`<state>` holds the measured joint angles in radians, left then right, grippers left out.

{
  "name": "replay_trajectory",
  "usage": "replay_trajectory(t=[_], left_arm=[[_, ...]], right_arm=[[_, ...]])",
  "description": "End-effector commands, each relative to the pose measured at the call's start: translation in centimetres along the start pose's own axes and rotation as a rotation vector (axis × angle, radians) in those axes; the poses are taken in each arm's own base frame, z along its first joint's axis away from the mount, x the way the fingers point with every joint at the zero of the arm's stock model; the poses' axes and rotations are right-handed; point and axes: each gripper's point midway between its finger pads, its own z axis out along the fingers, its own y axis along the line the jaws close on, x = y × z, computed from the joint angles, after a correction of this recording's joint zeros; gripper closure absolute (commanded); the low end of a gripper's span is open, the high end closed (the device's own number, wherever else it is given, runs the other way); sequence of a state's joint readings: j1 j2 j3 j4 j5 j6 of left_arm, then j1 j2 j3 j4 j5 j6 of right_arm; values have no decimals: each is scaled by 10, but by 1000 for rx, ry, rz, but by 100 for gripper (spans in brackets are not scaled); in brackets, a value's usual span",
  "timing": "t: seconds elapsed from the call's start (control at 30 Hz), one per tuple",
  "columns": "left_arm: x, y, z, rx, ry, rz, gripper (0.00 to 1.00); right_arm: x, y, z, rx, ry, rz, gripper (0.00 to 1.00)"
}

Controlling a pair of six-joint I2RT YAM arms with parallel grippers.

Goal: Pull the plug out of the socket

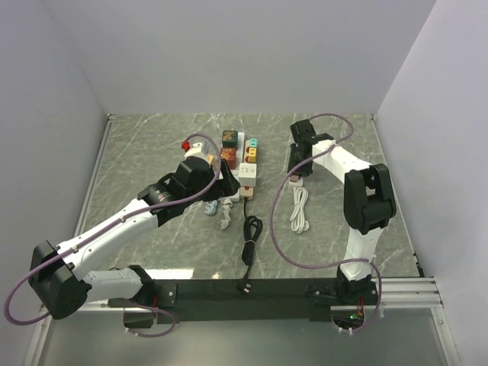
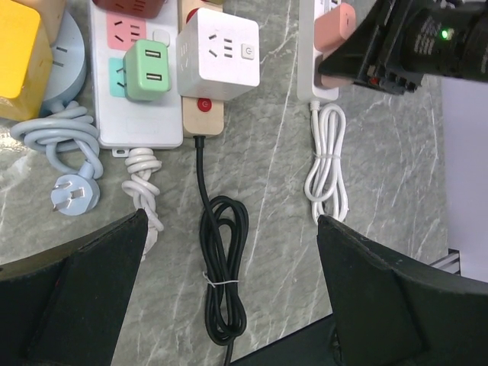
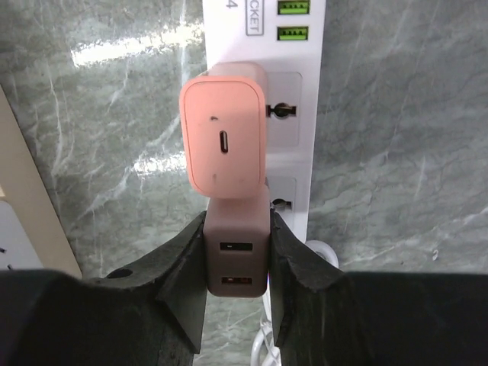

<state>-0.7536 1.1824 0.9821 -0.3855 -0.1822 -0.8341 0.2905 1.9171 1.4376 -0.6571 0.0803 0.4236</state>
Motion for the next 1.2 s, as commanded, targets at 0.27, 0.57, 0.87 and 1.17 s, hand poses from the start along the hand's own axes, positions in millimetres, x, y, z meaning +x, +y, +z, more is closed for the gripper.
replay_trajectory(t=[0.27, 0.57, 0.87, 1.17], left_arm=[[16, -15, 26, 72, 38, -43, 1], [37, -40, 80, 61, 107, -42, 1], [61, -60, 156, 29, 202, -99, 1], [81, -75, 203, 21, 284, -124, 1]], right_arm=[[67, 22, -53, -333, 4, 61, 100], [104, 26, -87, -491, 15, 59, 100], [133, 19, -84, -521, 43, 53, 100], [134, 19, -85, -528, 30, 57, 100]])
